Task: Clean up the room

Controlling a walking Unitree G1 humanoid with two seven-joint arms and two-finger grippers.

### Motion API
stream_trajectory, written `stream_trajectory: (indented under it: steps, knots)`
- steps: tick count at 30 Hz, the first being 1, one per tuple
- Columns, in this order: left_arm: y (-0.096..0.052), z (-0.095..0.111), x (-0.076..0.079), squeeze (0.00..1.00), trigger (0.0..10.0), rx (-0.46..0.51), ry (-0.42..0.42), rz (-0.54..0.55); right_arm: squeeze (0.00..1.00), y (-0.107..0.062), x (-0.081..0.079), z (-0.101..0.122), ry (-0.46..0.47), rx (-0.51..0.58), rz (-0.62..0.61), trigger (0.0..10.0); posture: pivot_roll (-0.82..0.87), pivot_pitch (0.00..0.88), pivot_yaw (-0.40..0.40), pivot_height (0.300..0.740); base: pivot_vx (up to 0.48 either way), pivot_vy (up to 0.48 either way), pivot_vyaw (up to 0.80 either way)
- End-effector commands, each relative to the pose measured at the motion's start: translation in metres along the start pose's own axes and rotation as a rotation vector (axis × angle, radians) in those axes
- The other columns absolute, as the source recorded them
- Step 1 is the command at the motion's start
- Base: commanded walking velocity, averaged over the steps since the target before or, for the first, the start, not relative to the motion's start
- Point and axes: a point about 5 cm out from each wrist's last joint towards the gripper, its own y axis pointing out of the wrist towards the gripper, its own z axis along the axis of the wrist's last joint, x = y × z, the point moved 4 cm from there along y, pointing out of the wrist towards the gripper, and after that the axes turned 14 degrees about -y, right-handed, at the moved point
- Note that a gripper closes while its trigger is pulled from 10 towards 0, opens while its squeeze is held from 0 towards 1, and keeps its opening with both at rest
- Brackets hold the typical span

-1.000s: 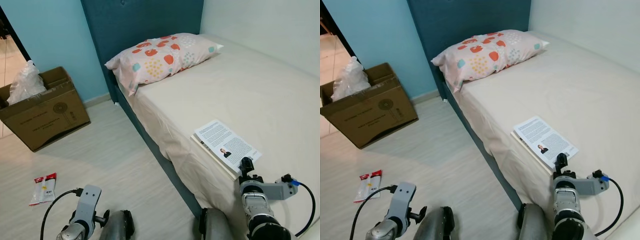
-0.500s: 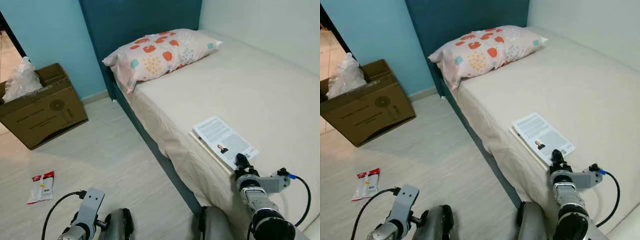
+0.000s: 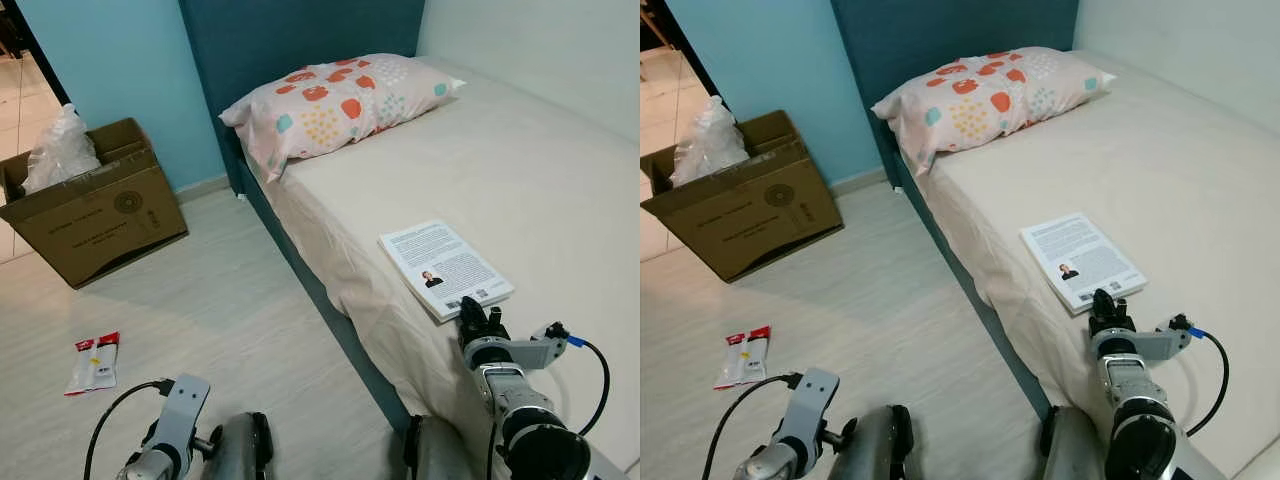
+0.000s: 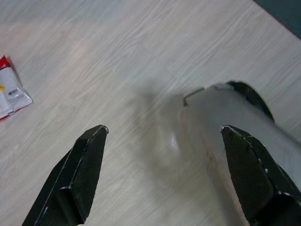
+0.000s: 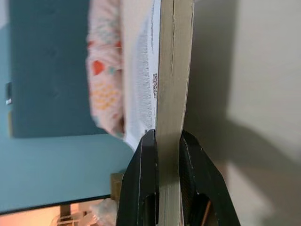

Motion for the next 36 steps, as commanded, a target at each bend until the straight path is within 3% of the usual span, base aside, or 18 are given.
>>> stream_trajectory:
  steps: [1, 2, 3, 4, 6, 8, 10, 11, 12, 13, 16, 21, 26, 36]
  knots:
    - [-0.002, -0.012, 0.000, 0.00, 10.0, -0.044, -0.028, 0.017, 0.00, 0.007, -0.016, 0.001, -0.053, 0.010, 0.077, 0.0, 0.14, 0.121, 0.011, 0.560, 0.000, 0.000, 0.00]
    - [0.000, -0.007, -0.002, 0.00, 10.0, -0.032, -0.098, 0.043, 0.00, 0.009, -0.026, -0.009, -0.131, -0.040, 0.125, 0.0, 0.13, 0.108, 0.008, 0.560, 0.000, 0.000, 0.00]
    - [0.000, -0.007, -0.002, 0.00, 10.0, -0.032, -0.098, 0.043, 0.00, 0.009, -0.026, -0.009, -0.131, -0.040, 0.125, 0.0, 0.13, 0.108, 0.008, 0.560, 0.000, 0.000, 0.00]
    - [0.003, 0.001, -0.006, 0.00, 10.0, -0.004, -0.205, 0.082, 0.00, 0.010, -0.037, -0.023, -0.196, -0.088, 0.199, 0.0, 0.12, 0.096, 0.006, 0.560, 0.000, 0.000, 0.00]
    - [0.003, 0.001, -0.006, 0.00, 10.0, -0.004, -0.205, 0.082, 0.00, 0.010, -0.037, -0.023, -0.196, -0.088, 0.199, 0.0, 0.12, 0.096, 0.006, 0.560, 0.000, 0.000, 0.00]
    - [0.012, 0.032, -0.009, 0.00, 10.0, 0.078, -0.333, 0.114, 0.00, 0.003, -0.052, -0.057, -0.281, -0.196, 0.340, 0.0, 0.08, 0.052, 0.002, 0.565, 0.000, 0.000, 0.00]
    - [0.012, 0.032, -0.009, 0.00, 10.0, 0.078, -0.333, 0.114, 0.00, 0.003, -0.052, -0.057, -0.281, -0.196, 0.340, 0.0, 0.08, 0.052, 0.002, 0.565, 0.000, 0.000, 0.00]
    - [0.019, 0.064, -0.008, 0.00, 10.0, 0.153, -0.357, 0.112, 0.00, -0.006, -0.044, -0.073, -0.279, -0.238, 0.335, 0.0, 0.07, 0.024, -0.002, 0.575, 0.000, 0.000, 0.00]
    - [0.019, 0.064, -0.008, 0.00, 10.0, 0.153, -0.357, 0.112, 0.00, -0.006, -0.044, -0.073, -0.279, -0.238, 0.335, 0.0, 0.07, 0.024, -0.002, 0.575, 0.000, 0.000, 0.00]
    - [0.022, 0.081, -0.008, 0.00, 10.0, 0.187, -0.355, 0.110, 0.00, -0.013, -0.033, -0.078, -0.271, -0.255, 0.299, 0.0, 0.06, 0.009, 0.002, 0.585, 0.000, 0.000, 0.00]
    - [0.023, 0.085, -0.008, 0.00, 10.0, 0.191, -0.352, 0.112, 0.00, -0.017, -0.028, -0.081, -0.283, -0.271, 0.289, 0.0, 0.05, 0.000, 0.004, 0.595, 0.000, 0.000, 0.00]
    - [0.023, 0.075, -0.008, 0.00, 10.0, 0.148, -0.348, 0.133, 0.00, -0.019, -0.021, -0.081, -0.308, -0.284, 0.261, 0.0, 0.04, 0.000, 0.016, 0.610, 0.000, 0.000, 0.00]
    - [0.013, 0.014, -0.005, 0.00, 10.0, -0.042, -0.334, 0.181, 0.00, -0.019, -0.015, -0.072, -0.342, -0.265, 0.235, 0.0, 0.02, 0.000, 0.022, 0.635, 0.000, 0.000, 0.00]
    - [-0.003, -0.035, -0.009, 0.00, 10.0, -0.200, -0.242, 0.201, 0.00, -0.022, -0.005, -0.076, -0.404, -0.309, 0.187, 0.0, 0.02, 0.000, 0.014, 0.660, 0.000, 0.000, 0.00]
